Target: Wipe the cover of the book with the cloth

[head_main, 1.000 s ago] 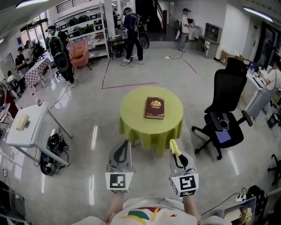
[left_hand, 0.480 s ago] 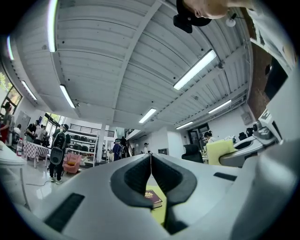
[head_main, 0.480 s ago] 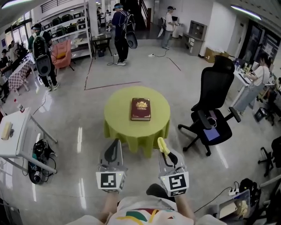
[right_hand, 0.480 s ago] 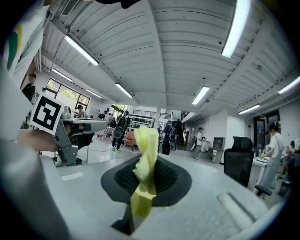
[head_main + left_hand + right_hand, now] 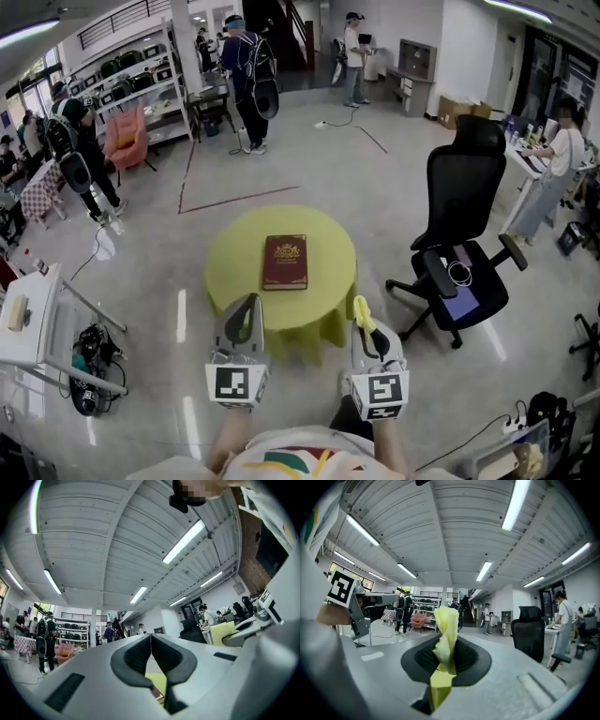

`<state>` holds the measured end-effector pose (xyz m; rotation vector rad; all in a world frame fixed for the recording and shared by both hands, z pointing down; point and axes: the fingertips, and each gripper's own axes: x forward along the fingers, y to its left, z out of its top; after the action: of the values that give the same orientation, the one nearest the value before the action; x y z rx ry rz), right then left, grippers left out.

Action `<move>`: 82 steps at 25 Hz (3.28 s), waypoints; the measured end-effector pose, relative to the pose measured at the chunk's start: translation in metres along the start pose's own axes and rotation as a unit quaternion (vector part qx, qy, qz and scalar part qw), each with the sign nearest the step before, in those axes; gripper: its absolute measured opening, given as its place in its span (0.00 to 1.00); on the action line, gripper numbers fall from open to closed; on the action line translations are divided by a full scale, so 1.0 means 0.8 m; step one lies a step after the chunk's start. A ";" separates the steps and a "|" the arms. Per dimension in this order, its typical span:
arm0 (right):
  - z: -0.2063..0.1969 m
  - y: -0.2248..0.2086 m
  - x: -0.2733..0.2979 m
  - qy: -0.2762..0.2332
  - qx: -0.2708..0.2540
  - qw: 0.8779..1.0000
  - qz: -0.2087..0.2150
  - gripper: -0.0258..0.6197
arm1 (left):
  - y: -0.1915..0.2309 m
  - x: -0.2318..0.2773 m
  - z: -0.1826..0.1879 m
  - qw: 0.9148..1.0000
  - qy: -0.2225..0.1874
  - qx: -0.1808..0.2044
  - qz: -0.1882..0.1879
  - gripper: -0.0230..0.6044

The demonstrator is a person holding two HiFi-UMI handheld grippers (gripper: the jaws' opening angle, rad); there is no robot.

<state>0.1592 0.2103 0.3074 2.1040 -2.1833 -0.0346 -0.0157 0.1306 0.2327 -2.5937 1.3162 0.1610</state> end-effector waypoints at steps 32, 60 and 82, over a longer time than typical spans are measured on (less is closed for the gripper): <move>0.044 -0.118 0.371 -0.019 -0.065 0.969 0.237 0.09 | 0.075 0.322 -0.076 0.986 0.075 0.011 0.151 0.06; 0.060 -0.049 0.412 -0.010 -0.080 0.976 0.201 0.09 | 0.153 0.329 -0.148 0.986 0.130 -0.048 0.098 0.07; 0.028 -0.002 0.384 0.049 -0.123 0.969 0.211 0.09 | 0.120 0.242 -0.442 0.891 0.392 -0.221 0.066 0.38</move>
<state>0.1483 -0.0978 0.3040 1.4541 -2.3747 -0.1520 0.0192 -0.1645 0.5214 -3.0921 1.8853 -0.7350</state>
